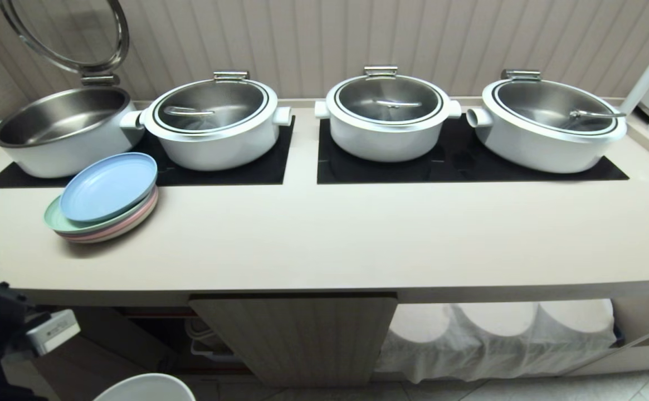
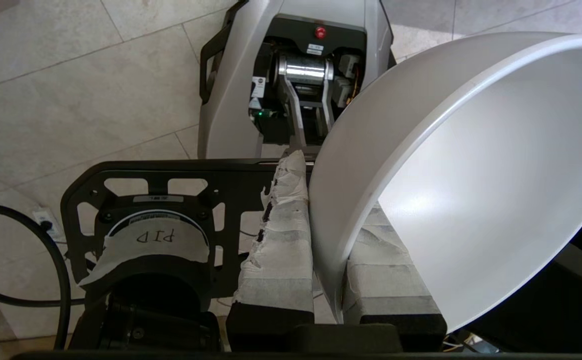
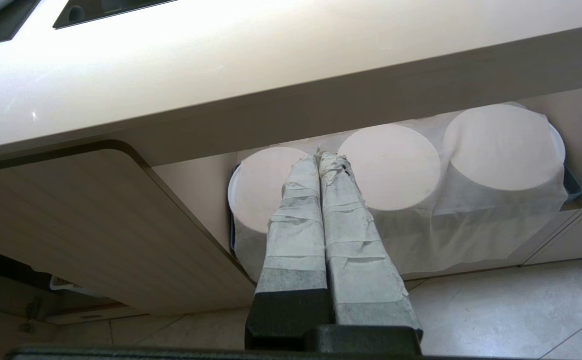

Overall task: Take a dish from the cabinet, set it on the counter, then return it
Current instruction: Put it back into the cabinet

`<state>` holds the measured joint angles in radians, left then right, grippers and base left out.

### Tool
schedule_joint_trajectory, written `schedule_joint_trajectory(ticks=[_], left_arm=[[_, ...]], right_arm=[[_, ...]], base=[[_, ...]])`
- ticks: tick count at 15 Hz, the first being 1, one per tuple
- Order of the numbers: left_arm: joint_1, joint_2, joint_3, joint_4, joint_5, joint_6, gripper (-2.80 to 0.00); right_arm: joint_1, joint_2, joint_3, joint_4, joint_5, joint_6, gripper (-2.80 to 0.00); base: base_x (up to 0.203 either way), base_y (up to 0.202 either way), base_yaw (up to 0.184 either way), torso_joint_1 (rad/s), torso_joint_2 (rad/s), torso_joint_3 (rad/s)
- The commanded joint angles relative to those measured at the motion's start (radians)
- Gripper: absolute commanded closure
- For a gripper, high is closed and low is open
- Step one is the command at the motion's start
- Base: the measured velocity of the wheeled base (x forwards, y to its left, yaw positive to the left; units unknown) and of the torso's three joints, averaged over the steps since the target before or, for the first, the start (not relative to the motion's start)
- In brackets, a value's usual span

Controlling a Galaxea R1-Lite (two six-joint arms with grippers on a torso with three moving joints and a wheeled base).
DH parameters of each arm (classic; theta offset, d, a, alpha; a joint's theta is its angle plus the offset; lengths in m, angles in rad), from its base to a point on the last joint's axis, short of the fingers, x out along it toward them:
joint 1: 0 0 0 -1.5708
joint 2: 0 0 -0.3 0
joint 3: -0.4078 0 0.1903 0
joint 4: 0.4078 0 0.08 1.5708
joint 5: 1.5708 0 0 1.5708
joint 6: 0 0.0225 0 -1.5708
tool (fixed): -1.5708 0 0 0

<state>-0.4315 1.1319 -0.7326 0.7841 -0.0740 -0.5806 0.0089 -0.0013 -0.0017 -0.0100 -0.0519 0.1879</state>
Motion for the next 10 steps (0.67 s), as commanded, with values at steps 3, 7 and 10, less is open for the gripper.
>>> schedule_joint_trajectory(ticks=[3, 7, 10], left_arm=[[-0.003, 0.005, -0.002, -0.005, -0.001, -0.001, 0.0], [-0.002, 0.008, 0.001, -0.028, -0.001, -0.004, 0.0], [-0.003, 0.008, 0.001, -0.028, -0.003, -0.004, 0.0]], right_arm=[[0.0, 0.001, 0.0, -0.001, 0.0, 0.001, 0.0], [0.0, 0.001, 0.0, -0.001, 0.0, 0.001, 0.0], [0.0, 0.001, -0.001, -0.001, 0.0, 0.001, 0.0]], base=[[0.0, 0.0, 0.0, 0.0, 0.0, 0.0], [0.0, 0.0, 0.0, 0.0, 0.0, 0.0], [0.0, 0.0, 0.0, 0.0, 0.0, 0.0]])
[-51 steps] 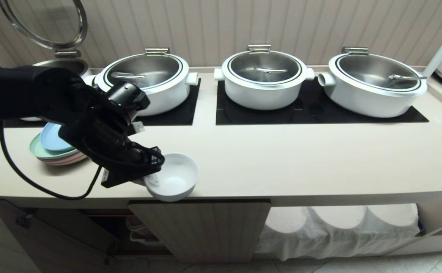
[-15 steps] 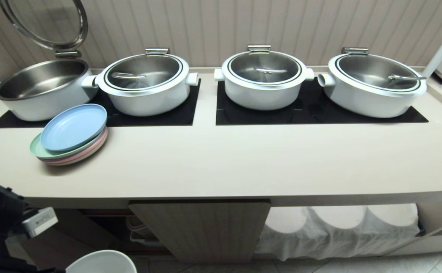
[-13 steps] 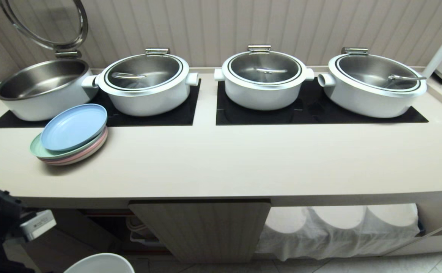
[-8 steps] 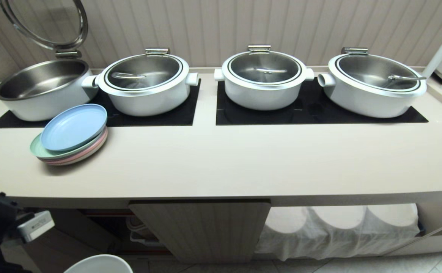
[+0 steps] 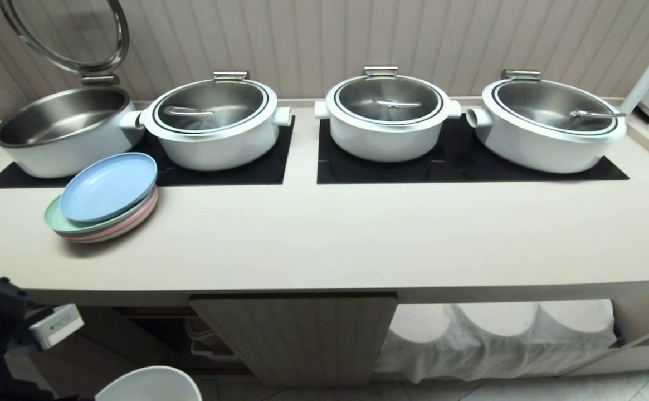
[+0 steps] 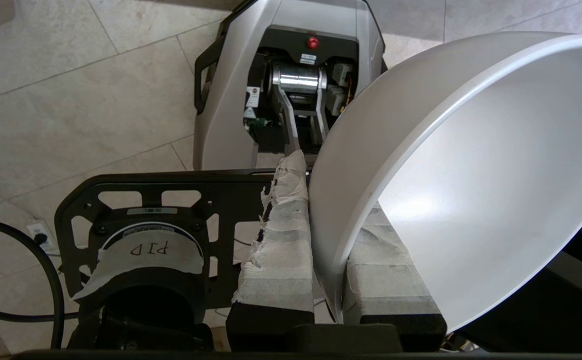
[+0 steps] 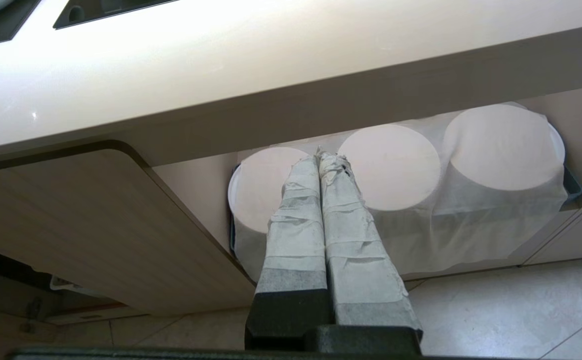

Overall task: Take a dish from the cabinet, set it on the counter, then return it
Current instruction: Put it back into the cabinet

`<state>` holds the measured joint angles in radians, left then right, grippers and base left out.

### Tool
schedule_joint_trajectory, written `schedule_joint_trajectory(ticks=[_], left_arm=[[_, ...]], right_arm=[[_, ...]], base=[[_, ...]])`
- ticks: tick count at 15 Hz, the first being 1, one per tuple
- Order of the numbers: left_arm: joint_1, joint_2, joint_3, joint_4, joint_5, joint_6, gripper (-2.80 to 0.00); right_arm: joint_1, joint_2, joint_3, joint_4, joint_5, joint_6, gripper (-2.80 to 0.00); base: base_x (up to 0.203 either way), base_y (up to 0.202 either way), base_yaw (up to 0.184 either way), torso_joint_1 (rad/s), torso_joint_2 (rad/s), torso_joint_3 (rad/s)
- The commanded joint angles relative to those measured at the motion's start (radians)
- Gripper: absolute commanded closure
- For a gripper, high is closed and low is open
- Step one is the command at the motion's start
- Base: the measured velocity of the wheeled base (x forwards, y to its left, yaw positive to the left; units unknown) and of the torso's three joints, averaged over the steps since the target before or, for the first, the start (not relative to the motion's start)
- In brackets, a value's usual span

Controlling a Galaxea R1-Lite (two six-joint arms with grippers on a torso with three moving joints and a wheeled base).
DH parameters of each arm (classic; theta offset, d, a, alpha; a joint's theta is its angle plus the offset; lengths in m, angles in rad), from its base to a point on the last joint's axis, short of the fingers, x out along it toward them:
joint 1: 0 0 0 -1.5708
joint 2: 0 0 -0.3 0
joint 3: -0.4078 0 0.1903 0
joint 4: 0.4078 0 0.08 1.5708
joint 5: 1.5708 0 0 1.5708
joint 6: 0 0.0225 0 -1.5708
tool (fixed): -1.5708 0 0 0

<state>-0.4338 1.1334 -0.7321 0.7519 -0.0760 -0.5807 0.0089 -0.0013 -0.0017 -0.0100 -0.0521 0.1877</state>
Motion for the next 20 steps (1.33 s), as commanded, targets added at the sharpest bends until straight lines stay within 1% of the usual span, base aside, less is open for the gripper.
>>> schedule_joint_trajectory(ticks=[1, 20], left_arm=[[0.0, 0.006, 0.0, 0.004, -0.001, -0.004, 0.0], [-0.002, 0.028, -0.003, 0.004, 0.001, 0.002, 0.0]], right_arm=[[0.0, 0.001, 0.0, -0.001, 0.0, 0.001, 0.0], [0.0, 0.001, 0.0, -0.001, 0.0, 0.001, 0.0]], base=[[0.0, 0.0, 0.0, 0.0, 0.0, 0.0], [0.0, 0.0, 0.0, 0.0, 0.0, 0.0]])
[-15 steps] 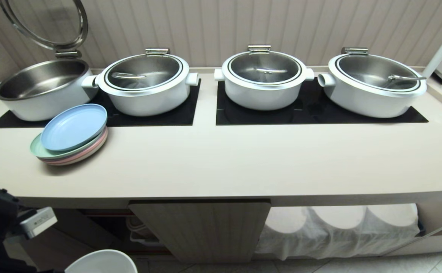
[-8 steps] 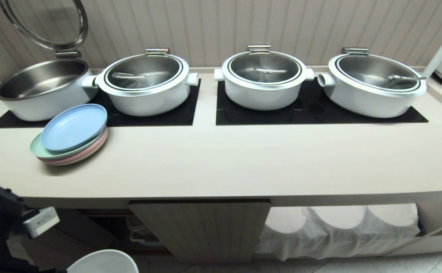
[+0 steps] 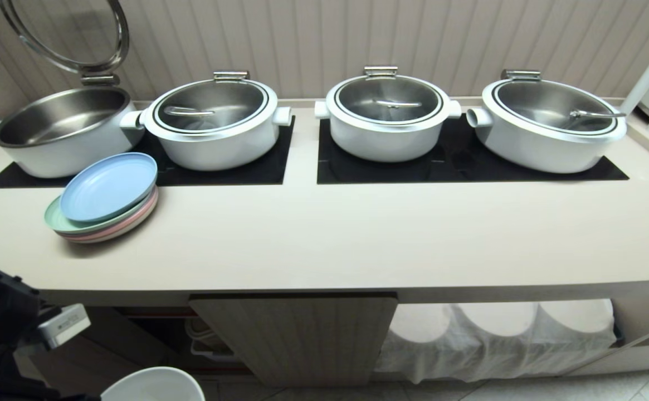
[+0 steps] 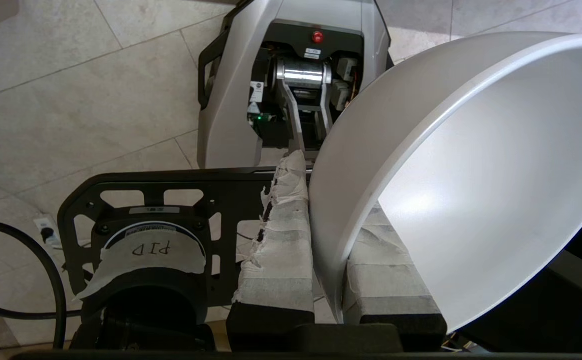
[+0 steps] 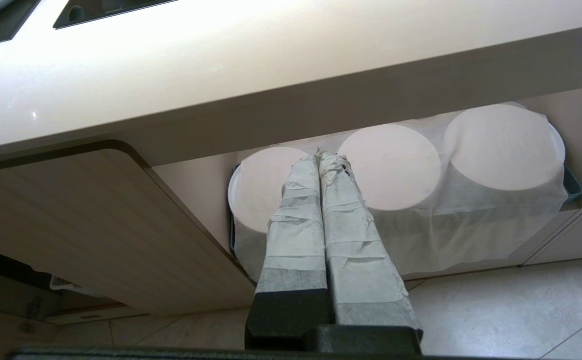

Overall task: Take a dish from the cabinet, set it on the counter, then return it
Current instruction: Put it back into the cabinet

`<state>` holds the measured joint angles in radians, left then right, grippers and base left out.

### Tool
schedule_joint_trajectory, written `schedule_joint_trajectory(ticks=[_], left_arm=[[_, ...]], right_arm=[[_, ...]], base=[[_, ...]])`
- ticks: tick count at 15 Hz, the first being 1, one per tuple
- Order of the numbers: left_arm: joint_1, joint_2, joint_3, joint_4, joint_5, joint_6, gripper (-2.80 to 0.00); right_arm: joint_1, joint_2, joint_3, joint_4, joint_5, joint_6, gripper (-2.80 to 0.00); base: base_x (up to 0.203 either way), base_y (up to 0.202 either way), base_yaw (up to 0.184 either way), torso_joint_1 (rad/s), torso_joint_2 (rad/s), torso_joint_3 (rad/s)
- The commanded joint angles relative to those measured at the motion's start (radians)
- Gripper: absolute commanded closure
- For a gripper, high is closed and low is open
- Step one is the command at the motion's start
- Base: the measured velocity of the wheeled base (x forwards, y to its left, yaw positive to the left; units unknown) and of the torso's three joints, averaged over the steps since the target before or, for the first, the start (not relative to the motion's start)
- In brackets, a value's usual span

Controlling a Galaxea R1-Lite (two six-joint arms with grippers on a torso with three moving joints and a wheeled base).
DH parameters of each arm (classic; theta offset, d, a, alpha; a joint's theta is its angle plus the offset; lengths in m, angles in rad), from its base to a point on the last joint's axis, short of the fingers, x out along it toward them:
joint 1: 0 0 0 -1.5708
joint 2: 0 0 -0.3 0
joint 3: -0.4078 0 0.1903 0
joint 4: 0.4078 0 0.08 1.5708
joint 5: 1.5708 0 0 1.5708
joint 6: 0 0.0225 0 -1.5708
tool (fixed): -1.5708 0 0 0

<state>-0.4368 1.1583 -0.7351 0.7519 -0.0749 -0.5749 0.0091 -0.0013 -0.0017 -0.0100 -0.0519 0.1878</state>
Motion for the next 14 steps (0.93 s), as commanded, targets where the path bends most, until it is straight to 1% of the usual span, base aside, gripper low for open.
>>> schedule_joint_trajectory(ticks=[1, 14], left_arm=[[0.0, 0.003, 0.0, 0.004, 0.0, -0.003, 0.0], [0.001, 0.027, -0.003, 0.004, -0.002, -0.005, 0.0]], right_arm=[[0.0, 0.001, 0.0, -0.001, 0.0, 0.001, 0.0], [0.0, 0.001, 0.0, -0.001, 0.0, 0.001, 0.0]], base=[[0.0, 0.0, 0.0, 0.0, 0.0, 0.0], [0.0, 0.0, 0.0, 0.0, 0.0, 0.0]])
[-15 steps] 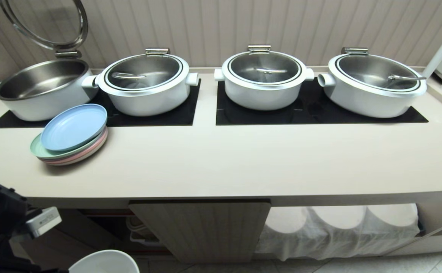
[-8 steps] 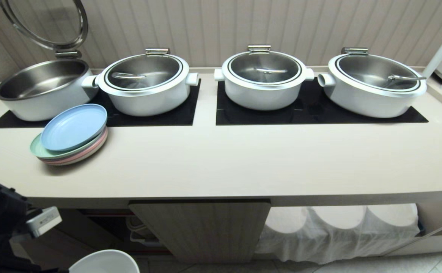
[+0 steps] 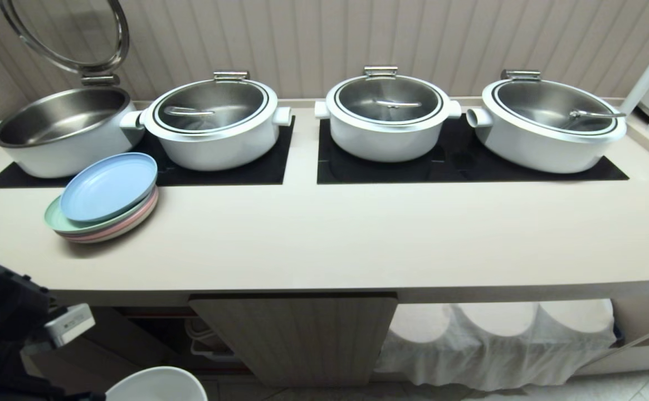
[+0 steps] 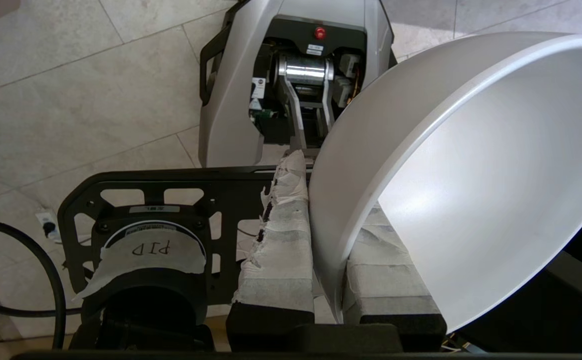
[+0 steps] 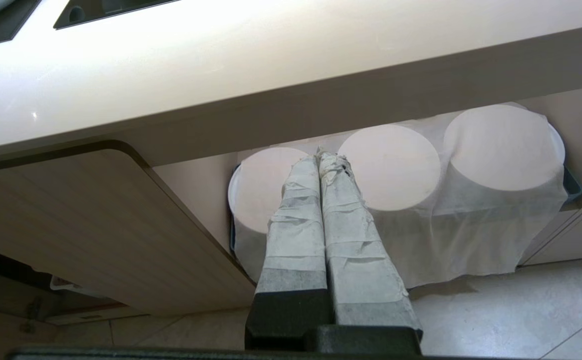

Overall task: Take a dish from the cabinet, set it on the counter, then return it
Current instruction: Put it back into the cabinet

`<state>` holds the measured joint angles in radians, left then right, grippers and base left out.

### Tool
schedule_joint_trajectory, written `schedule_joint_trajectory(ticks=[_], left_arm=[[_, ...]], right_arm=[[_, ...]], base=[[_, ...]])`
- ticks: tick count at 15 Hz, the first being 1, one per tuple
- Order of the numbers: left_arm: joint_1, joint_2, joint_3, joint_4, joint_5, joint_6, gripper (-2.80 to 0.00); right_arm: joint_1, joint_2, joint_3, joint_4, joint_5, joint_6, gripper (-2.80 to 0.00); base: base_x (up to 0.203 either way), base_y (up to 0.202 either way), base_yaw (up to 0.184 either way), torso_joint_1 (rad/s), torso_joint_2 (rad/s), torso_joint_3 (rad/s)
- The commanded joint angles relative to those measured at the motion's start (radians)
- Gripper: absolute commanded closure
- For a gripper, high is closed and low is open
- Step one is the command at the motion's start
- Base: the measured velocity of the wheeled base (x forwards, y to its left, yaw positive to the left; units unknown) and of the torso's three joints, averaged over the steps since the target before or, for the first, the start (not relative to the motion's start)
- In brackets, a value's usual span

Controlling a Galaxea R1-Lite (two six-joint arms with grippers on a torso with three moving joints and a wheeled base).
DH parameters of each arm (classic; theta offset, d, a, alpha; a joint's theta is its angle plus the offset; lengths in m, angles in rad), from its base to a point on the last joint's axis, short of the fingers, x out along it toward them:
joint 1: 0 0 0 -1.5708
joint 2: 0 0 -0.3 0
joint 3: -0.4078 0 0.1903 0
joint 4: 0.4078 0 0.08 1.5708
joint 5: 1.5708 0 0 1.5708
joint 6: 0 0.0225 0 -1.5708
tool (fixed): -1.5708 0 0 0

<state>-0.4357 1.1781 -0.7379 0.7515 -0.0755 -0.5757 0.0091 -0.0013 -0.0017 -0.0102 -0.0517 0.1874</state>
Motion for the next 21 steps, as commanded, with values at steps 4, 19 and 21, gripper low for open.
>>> schedule_joint_trajectory(ticks=[4, 19, 21], left_arm=[[0.002, 0.02, -0.001, 0.003, -0.001, -0.006, 0.0], [0.002, 0.055, -0.008, 0.003, 0.0, -0.006, 0.0], [0.002, 0.055, -0.008, 0.003, 0.0, -0.006, 0.0]], right_arm=[[0.0, 0.001, 0.0, -0.001, 0.0, 0.001, 0.0], [0.0, 0.001, 0.0, -0.001, 0.0, 0.001, 0.0], [0.001, 0.001, 0.0, -0.001, 0.0, 0.001, 0.0]], base=[[0.0, 0.0, 0.0, 0.0, 0.0, 0.0], [0.0, 0.006, -0.001, 0.0, 0.0, 0.0], [0.0, 0.172, -0.003, -0.004, 0.0, 0.005]])
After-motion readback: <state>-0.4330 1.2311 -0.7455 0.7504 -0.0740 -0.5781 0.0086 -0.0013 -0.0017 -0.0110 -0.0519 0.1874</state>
